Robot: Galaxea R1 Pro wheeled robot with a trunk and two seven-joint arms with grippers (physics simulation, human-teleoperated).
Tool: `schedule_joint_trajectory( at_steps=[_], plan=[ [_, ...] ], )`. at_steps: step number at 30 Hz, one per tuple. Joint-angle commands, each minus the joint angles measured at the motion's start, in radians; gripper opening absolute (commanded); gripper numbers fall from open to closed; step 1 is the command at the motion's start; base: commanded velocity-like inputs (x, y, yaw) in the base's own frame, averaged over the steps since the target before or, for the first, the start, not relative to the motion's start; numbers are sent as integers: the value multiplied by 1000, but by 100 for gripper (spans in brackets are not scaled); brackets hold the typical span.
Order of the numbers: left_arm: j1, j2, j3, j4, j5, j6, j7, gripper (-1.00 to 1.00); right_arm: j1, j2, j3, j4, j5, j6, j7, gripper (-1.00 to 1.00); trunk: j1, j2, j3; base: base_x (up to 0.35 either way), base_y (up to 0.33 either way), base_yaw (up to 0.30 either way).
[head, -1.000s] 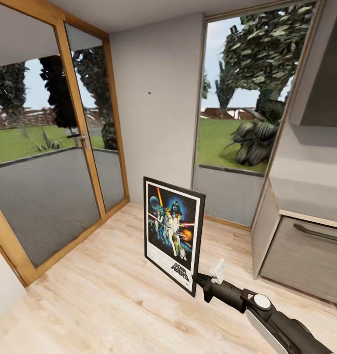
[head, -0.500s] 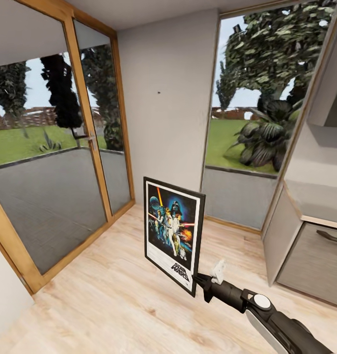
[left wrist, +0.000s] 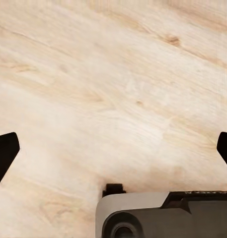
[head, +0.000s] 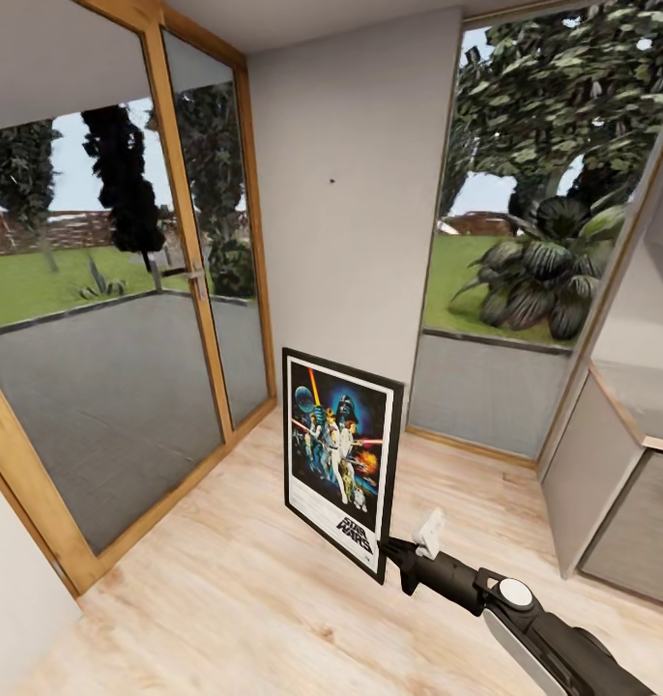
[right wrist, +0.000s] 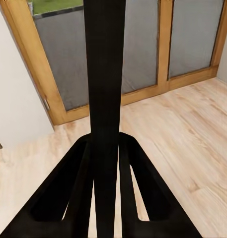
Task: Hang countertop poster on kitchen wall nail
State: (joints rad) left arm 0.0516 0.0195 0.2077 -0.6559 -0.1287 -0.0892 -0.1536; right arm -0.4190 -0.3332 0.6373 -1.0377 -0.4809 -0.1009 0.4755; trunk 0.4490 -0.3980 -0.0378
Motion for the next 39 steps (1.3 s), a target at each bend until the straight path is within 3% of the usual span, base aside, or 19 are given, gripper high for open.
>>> schedule_joint_trajectory(
  at_steps=[1,6,12,33,39],
  plan=[
    [0,-1,4,-3,-10,2,-7,100,-2,-1,4,1,-10,-2,3,-100,1,-2,-2,203,316,0],
    [1,-2,0,-9,-11,67,-11,100,-2,-1,4,1,-11,-2,4,-100,1,-2,-2,207,316,0],
    [2,1,0,2,-16,82,-119,100,-3,-1,4,1,-10,0,4,-100,1,-2,-2,209,316,-63],
    [1,11,4,4,-16,78,-133,100,-2,0,4,1,-10,0,3,-100,1,-2,-2,203,316,-286],
    [2,11,5,4,-16,78,-133,100,-2,0,4,1,-10,0,3,-100,1,-2,-2,194,316,-116]
  ],
)
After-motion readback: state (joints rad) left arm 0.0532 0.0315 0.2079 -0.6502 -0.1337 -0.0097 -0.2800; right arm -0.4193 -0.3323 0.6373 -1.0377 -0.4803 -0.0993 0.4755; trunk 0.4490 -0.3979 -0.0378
